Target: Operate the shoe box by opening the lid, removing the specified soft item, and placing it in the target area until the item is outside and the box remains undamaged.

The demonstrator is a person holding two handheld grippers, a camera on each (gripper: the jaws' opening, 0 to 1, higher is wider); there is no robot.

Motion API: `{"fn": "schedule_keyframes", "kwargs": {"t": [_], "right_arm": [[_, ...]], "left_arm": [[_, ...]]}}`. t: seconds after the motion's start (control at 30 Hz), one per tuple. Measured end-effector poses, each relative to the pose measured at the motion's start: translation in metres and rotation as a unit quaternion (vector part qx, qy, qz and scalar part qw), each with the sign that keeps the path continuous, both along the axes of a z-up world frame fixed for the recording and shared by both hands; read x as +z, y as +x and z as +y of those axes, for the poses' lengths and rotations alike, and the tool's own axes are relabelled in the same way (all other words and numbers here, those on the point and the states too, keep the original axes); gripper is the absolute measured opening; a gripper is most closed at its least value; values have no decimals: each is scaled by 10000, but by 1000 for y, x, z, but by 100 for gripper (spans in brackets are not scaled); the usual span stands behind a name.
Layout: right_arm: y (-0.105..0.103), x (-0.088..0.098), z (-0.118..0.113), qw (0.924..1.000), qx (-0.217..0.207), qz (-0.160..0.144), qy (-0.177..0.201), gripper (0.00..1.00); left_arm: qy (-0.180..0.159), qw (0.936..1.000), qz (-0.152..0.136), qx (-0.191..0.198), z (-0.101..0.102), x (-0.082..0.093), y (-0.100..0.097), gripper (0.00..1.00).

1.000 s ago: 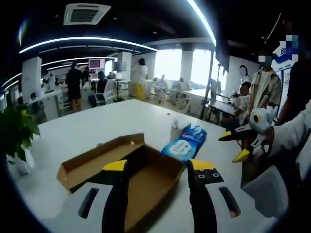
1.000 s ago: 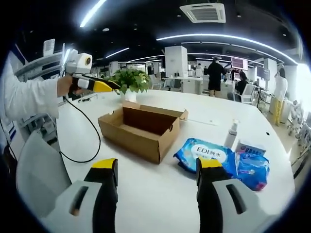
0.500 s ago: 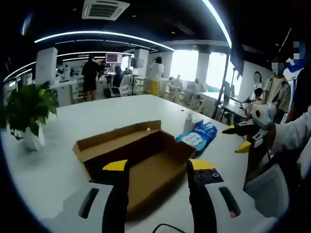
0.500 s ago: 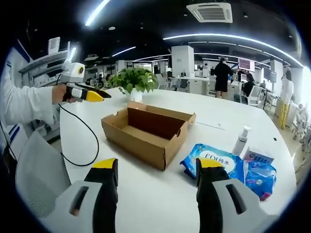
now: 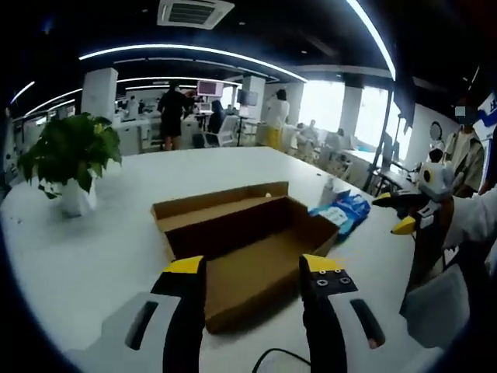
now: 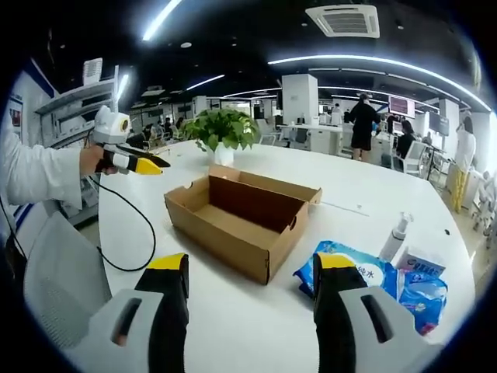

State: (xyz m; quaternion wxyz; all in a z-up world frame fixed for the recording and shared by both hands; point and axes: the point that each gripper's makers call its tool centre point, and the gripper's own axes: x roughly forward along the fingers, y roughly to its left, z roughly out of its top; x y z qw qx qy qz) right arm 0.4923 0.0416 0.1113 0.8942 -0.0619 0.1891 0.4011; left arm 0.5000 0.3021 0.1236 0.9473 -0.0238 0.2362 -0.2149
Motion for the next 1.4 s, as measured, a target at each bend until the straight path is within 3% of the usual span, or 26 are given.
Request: {"fn": "schedule_keyframes", "kwargs": {"t": [0.2,0.27,0.33,0.47,0.87,0.93,1.03,1.17,1.4], "right_arm": [[3,-2,3,10000,48,22,-26,61],[3,-2,4,10000,56,30,-19,61],[4,-2,5,10000,68,27,-20,61],[6,-2,6,10000,71,32,-2,61],[10,-4,5,10000,59,59,16,60],[10,-4,5,10000,59,67,20,60],[10,-5,6,10000,64,66,19,59],[11,-6,6,9999,55,84,36,59],[11,-7,6,9999,50,84,56,59]], "left_arm": [[24,9957,458,799,30,-23,9,43],[-141,9948,666,754,29,-29,11,36],[-43,9927,839,865,33,-36,13,30],[36,9875,1186,1033,39,-47,17,28],[102,9742,1973,1092,40,-68,21,26],[261,9713,2085,1114,44,-74,22,25],[128,9674,2231,1189,44,-76,23,22],[452,9645,2331,1152,49,-80,25,21],[290,9523,2784,1218,49,-91,21,11]]}}
